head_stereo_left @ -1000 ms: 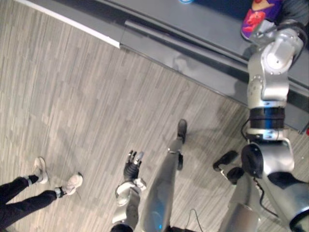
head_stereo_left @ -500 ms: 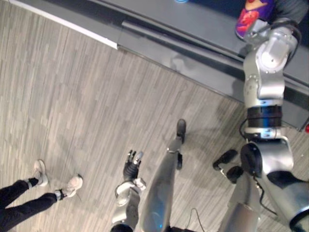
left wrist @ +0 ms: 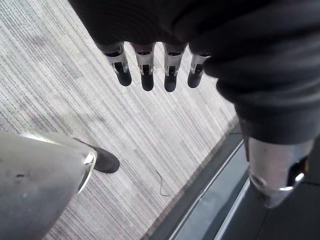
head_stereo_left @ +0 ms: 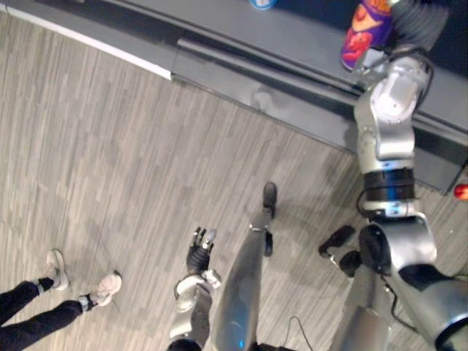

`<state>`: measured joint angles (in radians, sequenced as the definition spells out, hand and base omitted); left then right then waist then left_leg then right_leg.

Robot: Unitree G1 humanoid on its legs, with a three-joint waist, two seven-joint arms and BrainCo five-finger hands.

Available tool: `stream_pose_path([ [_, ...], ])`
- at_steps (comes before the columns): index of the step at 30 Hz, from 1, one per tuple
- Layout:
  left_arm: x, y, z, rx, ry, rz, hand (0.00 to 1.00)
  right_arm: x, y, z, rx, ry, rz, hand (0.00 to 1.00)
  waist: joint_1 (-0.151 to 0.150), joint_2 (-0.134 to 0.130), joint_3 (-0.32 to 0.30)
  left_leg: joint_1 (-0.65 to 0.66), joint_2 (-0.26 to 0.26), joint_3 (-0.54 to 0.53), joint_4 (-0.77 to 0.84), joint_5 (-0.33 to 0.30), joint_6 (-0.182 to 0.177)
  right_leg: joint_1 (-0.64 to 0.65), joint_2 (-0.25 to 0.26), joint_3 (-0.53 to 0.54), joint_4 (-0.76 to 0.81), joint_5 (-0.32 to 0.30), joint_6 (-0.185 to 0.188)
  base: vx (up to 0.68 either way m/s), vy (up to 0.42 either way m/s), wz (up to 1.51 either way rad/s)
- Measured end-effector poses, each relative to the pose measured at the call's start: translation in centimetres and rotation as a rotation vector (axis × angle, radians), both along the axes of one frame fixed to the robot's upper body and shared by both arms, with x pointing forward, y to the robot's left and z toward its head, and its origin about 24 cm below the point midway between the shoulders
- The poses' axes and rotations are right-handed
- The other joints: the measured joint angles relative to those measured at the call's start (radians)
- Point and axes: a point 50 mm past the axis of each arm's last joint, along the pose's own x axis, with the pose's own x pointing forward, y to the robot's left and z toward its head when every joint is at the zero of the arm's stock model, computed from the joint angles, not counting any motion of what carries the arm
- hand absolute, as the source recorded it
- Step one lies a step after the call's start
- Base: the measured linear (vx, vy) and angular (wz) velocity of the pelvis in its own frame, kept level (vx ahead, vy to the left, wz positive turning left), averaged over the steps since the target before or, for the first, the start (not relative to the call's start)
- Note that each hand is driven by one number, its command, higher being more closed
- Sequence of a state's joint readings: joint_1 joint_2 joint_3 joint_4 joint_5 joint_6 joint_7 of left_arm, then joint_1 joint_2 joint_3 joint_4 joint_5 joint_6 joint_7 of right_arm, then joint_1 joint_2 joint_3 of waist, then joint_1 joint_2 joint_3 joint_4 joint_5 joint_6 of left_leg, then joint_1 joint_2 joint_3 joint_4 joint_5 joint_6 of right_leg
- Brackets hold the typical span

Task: Put the gum and the chips on the shelf.

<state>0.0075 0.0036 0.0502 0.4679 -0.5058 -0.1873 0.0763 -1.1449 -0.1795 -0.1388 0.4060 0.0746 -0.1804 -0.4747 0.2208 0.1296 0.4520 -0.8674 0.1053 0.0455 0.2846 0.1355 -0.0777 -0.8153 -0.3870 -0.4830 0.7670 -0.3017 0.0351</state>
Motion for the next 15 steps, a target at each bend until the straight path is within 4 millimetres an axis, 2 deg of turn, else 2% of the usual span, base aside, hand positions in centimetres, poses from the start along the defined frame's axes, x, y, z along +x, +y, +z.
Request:
stream_pose_path([
  [1, 0.0, 0.0, 0.0, 0.0, 0.001, 0.0, 0.0, 0.0, 0.0, -0.1, -0.001, 0.001, 0.0, 1.0, 0.0, 0.0, 0.0, 0.001, 0.001, 0.0, 0.0, 0.0, 0.0, 0.0, 0.001, 0.0, 0.0, 0.0, 0.0, -0.01, -0.045, -0.05],
  [2, 0.0, 0.0, 0.0, 0.0, 0.002, 0.0, 0.0, 0.0, 0.0, -0.1, -0.001, 0.004, 0.001, 0.0, 0.001, 0.0, 0.0, 0.002, 0.003, 0.001, 0.0, 0.0, -0.001, 0.0, 0.003, 0.001, -0.001, 0.002, -0.003, -0.01, -0.043, -0.06],
  [8, -0.1, 0.0, -0.2, 0.0, 0.011, 0.0, 0.0, 0.6, -0.4, -2.3, 0.002, 0.08, -0.011, 0.0, -0.001, 0.0, 0.0, 0.005, 0.01, 0.006, -0.003, 0.002, -0.002, 0.001, 0.009, 0.002, -0.004, 0.003, -0.004, -0.01, -0.046, -0.03],
  [10, -0.2, 0.0, -0.4, -0.001, 0.018, 0.0, 0.0, 0.9, 0.1, -3.2, 0.013, 0.115, 0.007, 0.0, -0.004, -0.001, 0.0, 0.011, 0.013, 0.012, -0.004, 0.002, -0.003, 0.001, 0.012, 0.007, -0.004, 0.005, -0.008, 0.0, -0.049, -0.06],
  [15, -0.2, 0.0, -0.4, 0.0, 0.022, -0.001, 0.0, 1.0, 0.3, -3.6, 0.014, 0.13, 0.013, 0.0, -0.004, -0.004, 0.0, 0.018, 0.023, 0.018, -0.004, 0.002, -0.003, 0.007, 0.025, 0.011, -0.015, 0.011, -0.016, 0.0, -0.051, -0.07],
])
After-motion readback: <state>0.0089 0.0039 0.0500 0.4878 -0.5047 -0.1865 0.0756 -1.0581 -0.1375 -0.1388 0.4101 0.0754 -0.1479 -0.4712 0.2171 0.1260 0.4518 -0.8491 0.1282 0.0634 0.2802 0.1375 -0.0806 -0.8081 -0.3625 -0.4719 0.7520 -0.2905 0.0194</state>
